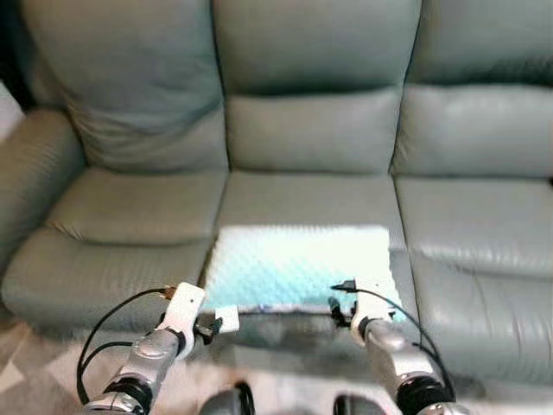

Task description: Move the pillow to the sofa

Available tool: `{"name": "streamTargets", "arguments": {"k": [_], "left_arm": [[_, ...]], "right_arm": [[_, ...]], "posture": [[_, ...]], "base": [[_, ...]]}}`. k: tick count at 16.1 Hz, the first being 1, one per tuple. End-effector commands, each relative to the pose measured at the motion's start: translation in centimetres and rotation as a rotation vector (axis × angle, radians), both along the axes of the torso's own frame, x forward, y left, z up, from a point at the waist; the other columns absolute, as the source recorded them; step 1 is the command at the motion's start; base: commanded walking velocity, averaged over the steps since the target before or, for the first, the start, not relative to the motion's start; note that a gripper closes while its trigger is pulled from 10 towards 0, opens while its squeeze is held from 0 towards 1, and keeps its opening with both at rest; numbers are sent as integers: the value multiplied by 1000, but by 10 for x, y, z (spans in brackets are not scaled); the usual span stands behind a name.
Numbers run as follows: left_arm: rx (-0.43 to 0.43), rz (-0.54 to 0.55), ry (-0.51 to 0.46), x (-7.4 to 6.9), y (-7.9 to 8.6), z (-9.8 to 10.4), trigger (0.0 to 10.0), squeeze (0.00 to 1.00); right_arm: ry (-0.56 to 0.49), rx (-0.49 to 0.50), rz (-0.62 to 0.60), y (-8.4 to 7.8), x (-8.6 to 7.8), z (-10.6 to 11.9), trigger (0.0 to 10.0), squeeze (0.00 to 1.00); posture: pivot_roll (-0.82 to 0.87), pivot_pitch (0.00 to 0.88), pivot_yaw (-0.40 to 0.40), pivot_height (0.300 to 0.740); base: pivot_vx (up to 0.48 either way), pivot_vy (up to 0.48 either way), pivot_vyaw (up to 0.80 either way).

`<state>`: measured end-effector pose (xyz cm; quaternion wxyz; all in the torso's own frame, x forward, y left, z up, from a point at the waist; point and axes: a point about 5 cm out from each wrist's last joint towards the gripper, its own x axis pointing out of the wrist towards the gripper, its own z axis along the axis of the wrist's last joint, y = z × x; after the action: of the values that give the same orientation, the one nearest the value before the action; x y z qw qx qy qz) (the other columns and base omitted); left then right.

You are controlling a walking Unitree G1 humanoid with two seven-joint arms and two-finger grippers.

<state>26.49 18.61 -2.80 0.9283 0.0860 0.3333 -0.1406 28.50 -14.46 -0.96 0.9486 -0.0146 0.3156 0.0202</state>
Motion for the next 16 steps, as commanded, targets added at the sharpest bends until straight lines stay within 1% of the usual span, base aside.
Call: {"name": "streamTargets", "arguments": {"k": [1,2,4,5,6,7,8,9,10,11,12,13,14,16], "left_arm": [[-40,50,-4,0,10,2,10000,0],[-91,24,-33,5,6,8,10000,0],[-157,-51,-64,11,-2,15,10000,0],[-171,-78,-72,12,-4,17,10000,0],[-194,-135,-88,14,-7,22,10000,0],[-223,-177,-127,16,-8,30,10000,0],[-249,-188,-163,17,-9,38,10000,0],[-265,-198,-199,14,-10,43,10000,0],[-268,-211,-234,9,-11,48,10000,0],[-266,-217,-263,5,-12,52,10000,0],[-262,-211,-285,2,-11,56,10000,0],[-249,-170,-343,-1,-7,66,10000,0],[-259,-117,-399,-1,-3,76,10000,0],[-276,-30,-469,-1,4,87,10000,0]], "right_arm": [[-4,27,25,1,2,5,10000,0],[-25,21,50,-1,3,11,10000,0],[-52,15,96,-1,2,20,10000,0],[-60,13,118,0,1,23,10000,0],[-79,12,155,-2,1,31,10000,0],[-107,16,160,-8,0,44,10000,0],[-129,22,154,-15,-2,55,10000,0],[-161,22,157,-19,-7,66,10000,0],[-185,19,163,-21,-16,76,10000,0],[-198,12,170,-22,-24,83,10000,0],[-203,4,172,-23,-29,87,10000,0],[-208,-6,159,-25,-38,92,10000,0],[-199,12,112,-28,-42,94,10000,0],[-199,37,45,-33,-45,96,10000,0]], "posture": [[-66,0,104,740],[-71,0,98,740],[-78,0,90,740],[-80,0,89,740],[-88,0,86,740],[-92,0,84,740],[-96,0,88,740],[-104,0,90,740],[-112,0,92,740],[-118,0,89,740],[-121,0,86,740],[-126,0,79,740],[-125,0,71,740],[-123,0,69,740]], "base": [[0,0,0],[0,0,0],[0,0,0],[0,0,0],[0,0,0],[0,0,0],[0,0,0],[0,0,0],[0,0,0],[0,0,0],[0,0,0],[0,0,0],[0,0,0],[0,0,0]]}}
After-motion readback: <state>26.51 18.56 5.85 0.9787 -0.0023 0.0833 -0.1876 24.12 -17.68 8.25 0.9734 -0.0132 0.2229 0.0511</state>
